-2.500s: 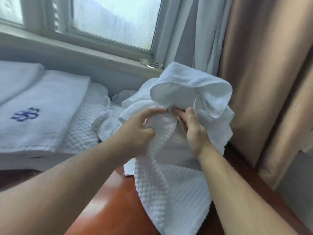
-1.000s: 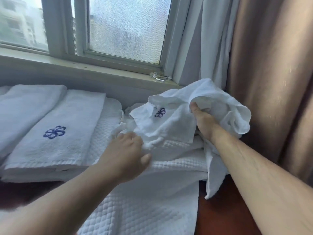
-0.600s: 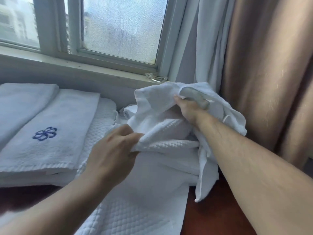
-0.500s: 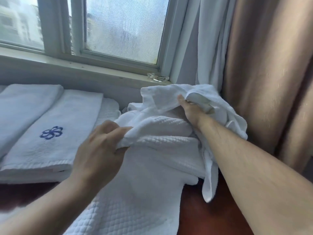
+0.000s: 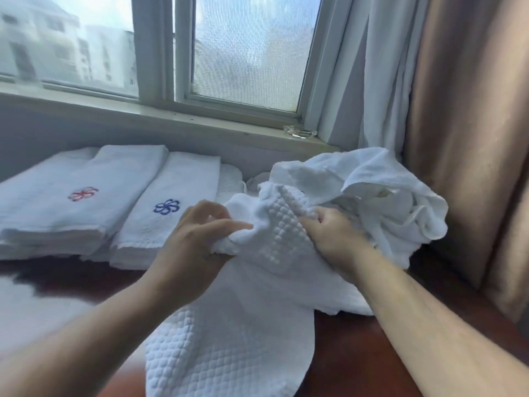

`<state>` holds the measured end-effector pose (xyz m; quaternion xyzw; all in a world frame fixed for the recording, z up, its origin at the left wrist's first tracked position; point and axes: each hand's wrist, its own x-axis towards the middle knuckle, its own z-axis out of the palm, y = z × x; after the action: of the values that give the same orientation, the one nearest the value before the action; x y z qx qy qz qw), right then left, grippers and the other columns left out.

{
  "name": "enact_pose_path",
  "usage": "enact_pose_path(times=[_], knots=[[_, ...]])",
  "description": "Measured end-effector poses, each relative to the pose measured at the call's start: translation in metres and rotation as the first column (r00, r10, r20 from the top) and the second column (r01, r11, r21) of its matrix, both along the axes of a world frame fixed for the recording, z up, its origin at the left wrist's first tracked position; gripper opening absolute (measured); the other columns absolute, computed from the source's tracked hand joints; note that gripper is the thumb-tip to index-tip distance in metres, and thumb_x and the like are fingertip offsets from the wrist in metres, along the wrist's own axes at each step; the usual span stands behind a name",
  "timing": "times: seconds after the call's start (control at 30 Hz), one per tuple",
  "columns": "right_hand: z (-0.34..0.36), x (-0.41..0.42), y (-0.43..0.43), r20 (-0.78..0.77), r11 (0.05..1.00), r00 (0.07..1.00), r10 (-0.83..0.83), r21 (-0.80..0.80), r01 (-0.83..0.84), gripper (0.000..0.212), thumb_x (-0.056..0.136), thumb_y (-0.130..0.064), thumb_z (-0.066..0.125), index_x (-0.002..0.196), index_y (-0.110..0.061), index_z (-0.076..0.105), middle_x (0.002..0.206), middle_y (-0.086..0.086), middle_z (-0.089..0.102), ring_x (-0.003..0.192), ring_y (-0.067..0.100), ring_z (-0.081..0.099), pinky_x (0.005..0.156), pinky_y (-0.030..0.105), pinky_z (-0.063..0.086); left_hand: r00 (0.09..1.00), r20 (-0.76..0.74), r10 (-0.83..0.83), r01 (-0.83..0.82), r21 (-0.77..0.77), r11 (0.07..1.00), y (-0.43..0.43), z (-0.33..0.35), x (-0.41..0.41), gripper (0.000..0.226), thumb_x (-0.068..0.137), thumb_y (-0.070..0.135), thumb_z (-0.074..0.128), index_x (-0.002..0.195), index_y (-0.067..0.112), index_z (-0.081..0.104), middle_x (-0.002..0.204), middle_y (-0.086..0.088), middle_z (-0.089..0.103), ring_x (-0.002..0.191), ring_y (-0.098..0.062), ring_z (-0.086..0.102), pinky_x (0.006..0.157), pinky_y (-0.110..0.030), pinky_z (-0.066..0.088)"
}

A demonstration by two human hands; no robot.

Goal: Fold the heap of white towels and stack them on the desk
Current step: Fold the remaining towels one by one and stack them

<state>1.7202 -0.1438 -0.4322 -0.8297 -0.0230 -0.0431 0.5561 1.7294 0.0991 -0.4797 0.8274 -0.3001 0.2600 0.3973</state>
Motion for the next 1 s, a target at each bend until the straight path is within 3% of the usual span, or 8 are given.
enact_pose_path(times=[0.17,0.27,0.4,0.57,0.7,0.8,0.9,1.0], knots=[[-0.016,-0.054,-0.001,-0.294,0.911,0.890,0.348,-0.117,-0.395,0.034,0.076,-0.053,0.072,0.094,-0.023,0.070,0.086,-0.001,0.071,0.077,0.019,0.069,0.071,0.029,0.055,0.912,-0.388,-0.131,0.231,0.222,0.947,0.054,-0.023,-0.045,0.102,0.060,0.043,0.083,0.142,0.062,0.026,0.148,0.027,0.022,0.134,0.011,0.036,0.108,-0.013,0.034],[-0.023,-0.044,-0.001,-0.467,0.990,0.874,0.135,0.035,-0.134,0.095,0.055,-0.090,0.070,0.109,-0.012,0.067,0.081,0.005,0.058,0.070,0.028,0.047,0.075,0.039,0.052,0.753,-0.640,-0.156,0.256,0.066,0.964,0.060,-0.023,-0.059,0.115,0.053,0.075,0.084,0.145,0.063,0.017,0.143,0.020,0.043,0.121,0.003,0.056,0.101,-0.030,0.052],[-0.032,-0.027,0.034,-0.461,0.989,0.887,-0.020,0.123,0.086,0.080,0.060,-0.070,0.085,0.112,-0.010,0.069,0.101,0.011,0.077,0.084,0.025,0.075,0.086,0.052,0.060,0.634,-0.772,0.042,0.066,0.108,0.992,0.048,-0.011,-0.055,0.122,0.047,0.079,0.077,0.151,0.031,0.035,0.127,0.012,0.062,0.111,-0.009,0.064,0.093,-0.035,0.054],[-0.052,-0.031,0.063,-0.221,0.999,0.975,0.013,0.051,-0.002,0.042,0.085,-0.013,0.078,0.124,-0.012,0.063,0.116,0.013,0.071,0.100,0.025,0.072,0.083,0.041,0.059,0.743,-0.659,0.120,0.058,0.242,0.969,0.030,-0.010,-0.068,0.039,0.062,0.048,0.080,0.091,0.025,0.066,0.092,0.002,0.073,0.096,-0.021,0.068,0.086,-0.043,0.055],[-0.017,-0.041,0.037,0.254,0.900,0.964,-0.081,0.434,-0.039,0.047,0.080,0.014,0.069,0.115,-0.016,0.057,0.101,0.002,0.073,0.093,0.020,0.070,0.075,0.033,0.059,0.926,-0.187,0.327,-0.311,0.111,0.944,0.036,0.010,-0.065,0.027,0.083,0.038,0.072,0.102,0.029,0.055,0.105,0.003,0.065,0.103,-0.025,0.059,0.081,-0.040,0.048],[-0.008,-0.059,0.005,0.243,0.943,0.949,-0.200,0.312,0.119,0.049,0.070,0.008,0.066,0.108,-0.023,0.064,0.103,0.003,0.073,0.094,0.023,0.069,0.069,0.032,0.056,0.936,0.024,0.351,-0.351,0.077,0.933,0.037,0.028,-0.065,0.041,0.082,0.042,0.071,0.117,0.030,0.053,0.114,0.004,0.060,0.108,-0.023,0.054,0.078,-0.036,0.042],[-0.035,-0.082,-0.013,-0.040,0.872,0.871,-0.489,0.008,0.490,0.048,0.080,-0.004,0.062,0.124,-0.024,0.059,0.113,0.006,0.069,0.093,0.021,0.063,0.066,0.029,0.046,0.975,-0.103,0.196,-0.133,0.433,0.891,0.026,0.024,-0.072,0.064,0.080,0.044,0.073,0.136,0.036,0.044,0.126,0.009,0.060,0.119,-0.018,0.054,0.087,-0.030,0.042],[-0.052,-0.108,-0.013,0.218,0.705,0.691,-0.689,-0.018,0.709,0.041,0.081,-0.012,0.059,0.120,-0.025,0.053,0.122,-0.001,0.056,0.102,0.016,0.054,0.073,0.027,0.041,0.940,-0.339,0.029,0.199,0.618,0.761,0.019,0.002,-0.085,0.065,0.079,0.051,0.074,0.138,0.038,0.049,0.111,0.018,0.061,0.102,-0.005,0.058,0.085,-0.024,0.045]])
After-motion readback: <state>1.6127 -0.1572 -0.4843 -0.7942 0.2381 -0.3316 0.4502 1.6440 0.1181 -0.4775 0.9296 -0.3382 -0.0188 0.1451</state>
